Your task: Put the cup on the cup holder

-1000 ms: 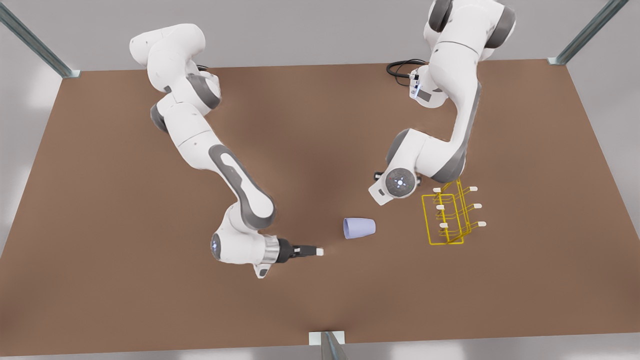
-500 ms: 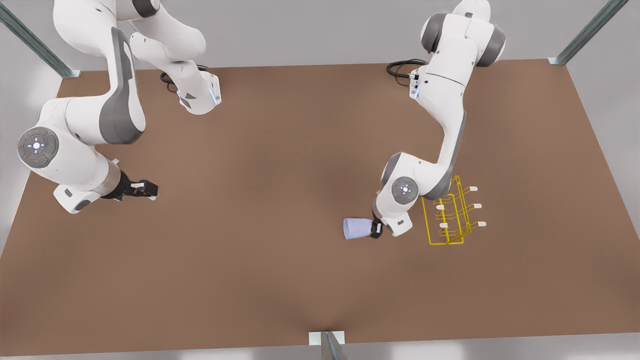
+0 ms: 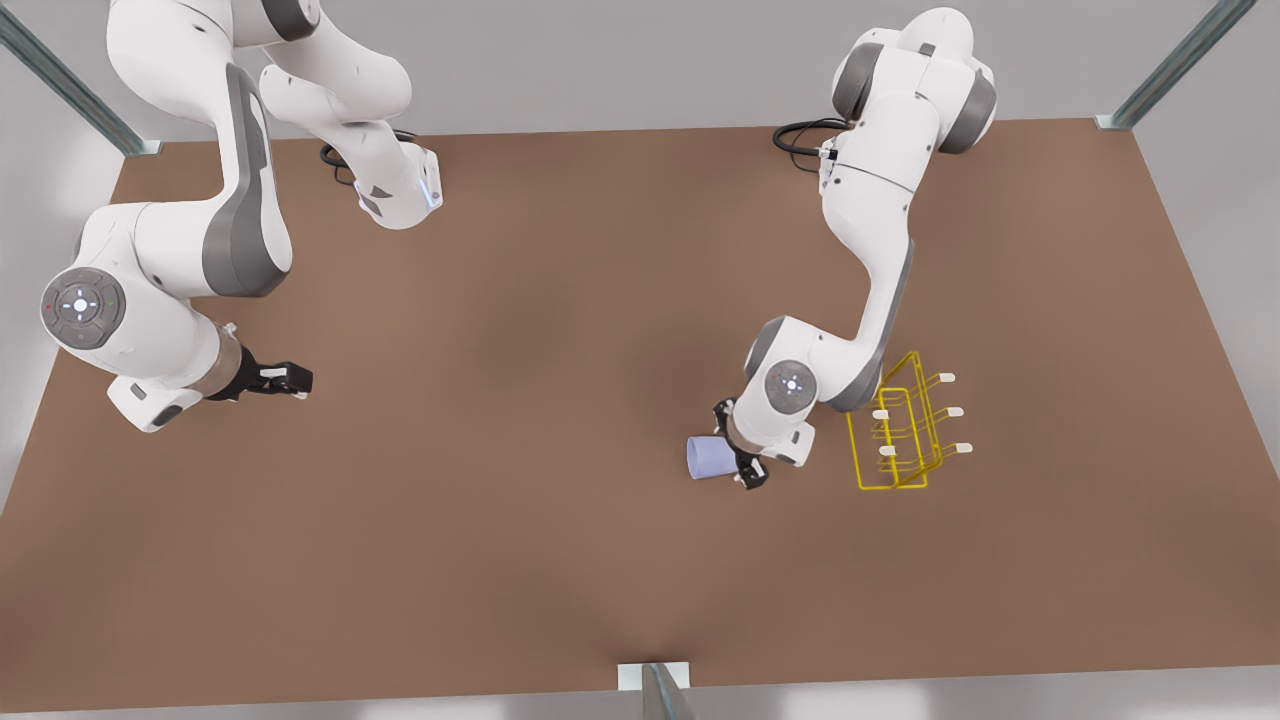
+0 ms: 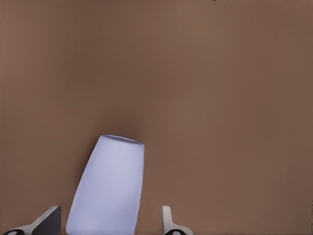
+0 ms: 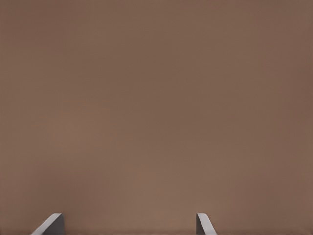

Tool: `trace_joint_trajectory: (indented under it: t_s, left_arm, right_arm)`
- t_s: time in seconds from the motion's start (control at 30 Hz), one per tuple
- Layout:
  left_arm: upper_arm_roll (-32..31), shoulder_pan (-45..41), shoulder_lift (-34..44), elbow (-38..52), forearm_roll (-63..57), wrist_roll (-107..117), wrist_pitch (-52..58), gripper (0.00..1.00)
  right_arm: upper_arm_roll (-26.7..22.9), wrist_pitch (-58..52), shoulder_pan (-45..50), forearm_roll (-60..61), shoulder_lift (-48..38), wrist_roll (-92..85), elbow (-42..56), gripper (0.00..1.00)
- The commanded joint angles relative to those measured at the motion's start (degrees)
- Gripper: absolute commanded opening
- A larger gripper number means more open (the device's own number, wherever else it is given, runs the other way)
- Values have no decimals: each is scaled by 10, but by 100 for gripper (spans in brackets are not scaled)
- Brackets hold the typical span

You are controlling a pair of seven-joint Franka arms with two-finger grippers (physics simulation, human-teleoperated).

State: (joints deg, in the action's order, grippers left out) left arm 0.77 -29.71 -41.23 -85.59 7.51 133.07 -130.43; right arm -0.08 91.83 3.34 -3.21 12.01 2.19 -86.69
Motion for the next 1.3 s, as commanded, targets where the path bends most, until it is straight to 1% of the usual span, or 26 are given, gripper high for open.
trace_joint_trajectory:
  t_s: [0.0,0.13,0.23,0.53,0.83,0.87,0.9,0.97,1.03,1.07,1.1,1.13,1.17,1.2,1.23,1.27]
  left_arm:
    - [-4,0,-1,-2,1,-13,0,100]
    - [-14,0,-3,-5,0,-195,5,100]
    - [-16,1,-14,-3,3,-199,-25,100]
    - [-16,4,-52,1,4,-193,-40,100]
    - [-25,2,-82,-1,1,-193,-83,100]
    - [-25,2,-80,0,2,-193,-81,72]
    - [-25,2,-75,0,3,-193,-76,67]
    - [-25,4,-54,-3,4,-200,-72,67]
    - [-26,4,-17,-13,6,-201,-13,68]
    - [-23,4,-13,-3,29,-193,31,69]
    - [-18,4,-10,14,26,-191,95,69]
    - [2,4,-7,56,22,-189,193,69]
    - [9,3,-5,91,-7,-189,283,69]
    - [12,-3,3,105,-64,-185,325,69]
    - [72,-49,2,105,-80,-186,348,69]
    - [171,-123,1,105,-75,-187,355,69]
  right_arm:
    - [0,-3,0,0,-1,-4,0,100]
    - [0,-6,-1,0,3,-5,0,100]
    - [0,-11,-1,0,2,-6,0,100]
    - [-1,-7,-6,0,7,-10,1,100]
    - [-2,-11,-3,-1,6,-10,6,100]
    - [-2,-11,-4,-1,7,-14,7,100]
    - [-2,-10,-6,-1,6,-15,8,100]
    - [-1,-3,-1,0,7,-7,12,100]
    - [-1,-10,-4,0,7,-8,13,100]
    - [-1,-10,-3,1,8,-10,16,100]
    - [-1,-11,-2,0,13,-13,21,100]
    - [-2,-11,-2,0,15,-5,28,100]
    - [-1,-8,-1,0,18,-5,28,100]
    - [-1,-8,-1,0,20,-6,33,100]
    - [-1,-7,-1,0,20,-6,33,100]
    - [-1,-7,-1,0,20,-6,33,100]
